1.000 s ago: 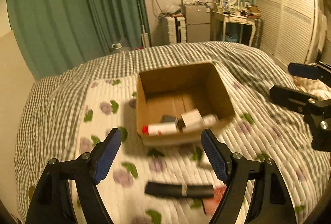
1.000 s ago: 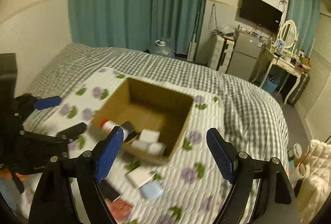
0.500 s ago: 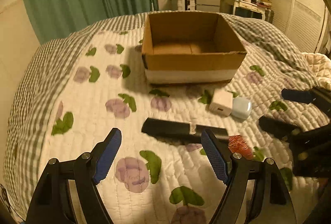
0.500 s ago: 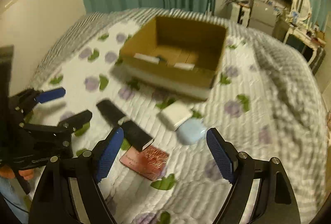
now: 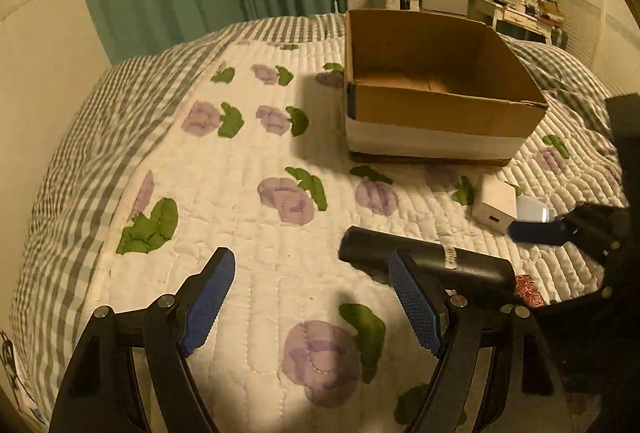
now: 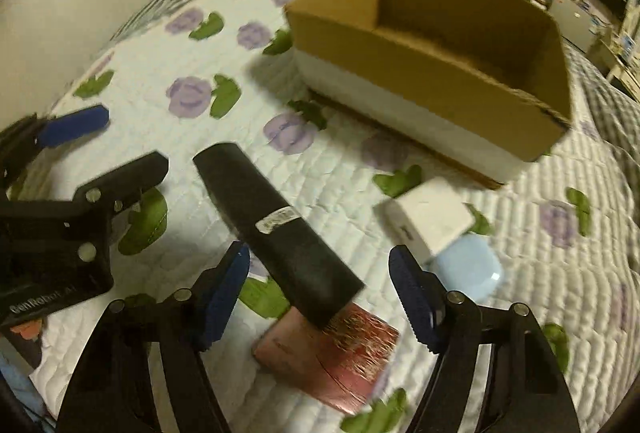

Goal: Organize rigid objects
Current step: 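Grasp the black tube upright with the right tool, then grasp the white square charger with the left tool while the right tool holds the black tube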

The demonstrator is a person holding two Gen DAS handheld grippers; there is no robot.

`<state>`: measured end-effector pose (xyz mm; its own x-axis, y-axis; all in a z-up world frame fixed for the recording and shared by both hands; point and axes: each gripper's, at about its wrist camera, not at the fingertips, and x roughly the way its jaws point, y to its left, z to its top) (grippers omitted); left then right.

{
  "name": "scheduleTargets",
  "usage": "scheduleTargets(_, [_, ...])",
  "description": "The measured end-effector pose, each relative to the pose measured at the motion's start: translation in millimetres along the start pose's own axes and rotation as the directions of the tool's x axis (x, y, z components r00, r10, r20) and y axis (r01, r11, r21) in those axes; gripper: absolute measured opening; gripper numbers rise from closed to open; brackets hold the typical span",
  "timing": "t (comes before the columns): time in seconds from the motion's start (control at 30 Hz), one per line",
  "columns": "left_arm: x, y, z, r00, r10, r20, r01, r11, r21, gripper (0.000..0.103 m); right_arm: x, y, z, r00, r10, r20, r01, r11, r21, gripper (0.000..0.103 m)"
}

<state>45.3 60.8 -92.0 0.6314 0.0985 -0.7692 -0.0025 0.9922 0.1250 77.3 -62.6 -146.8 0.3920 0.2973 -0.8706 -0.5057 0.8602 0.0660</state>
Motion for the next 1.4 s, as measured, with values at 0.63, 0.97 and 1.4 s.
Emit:
scheduleTargets(0.63, [-7.7,1.7,6.3,0.999,-0.033,-0.016,0.032,0.998,-0.059,0.082,-23.8,-9.3,3.8,0.994,-0.044,0.100,0.045,0.999,-0.011,0.019])
scheduleTargets(0.97, [-9.0,-71.9,34.9,0.990,-0.139,-0.005,0.139,0.990,-0.013,0.082,-92.5,-78.3,-10.0,0.977,-0.172,0.126,0.163,0.984,0.079,0.019])
scheduleTargets(1.4, [83.1,-158.6,33.9,0.973,-0.126,-0.191,0.151,0.982,0.117,0.082,-78.9,-145.8,-22.7,0.974,-0.212,0.083,0.194,0.963,0.186,0.019])
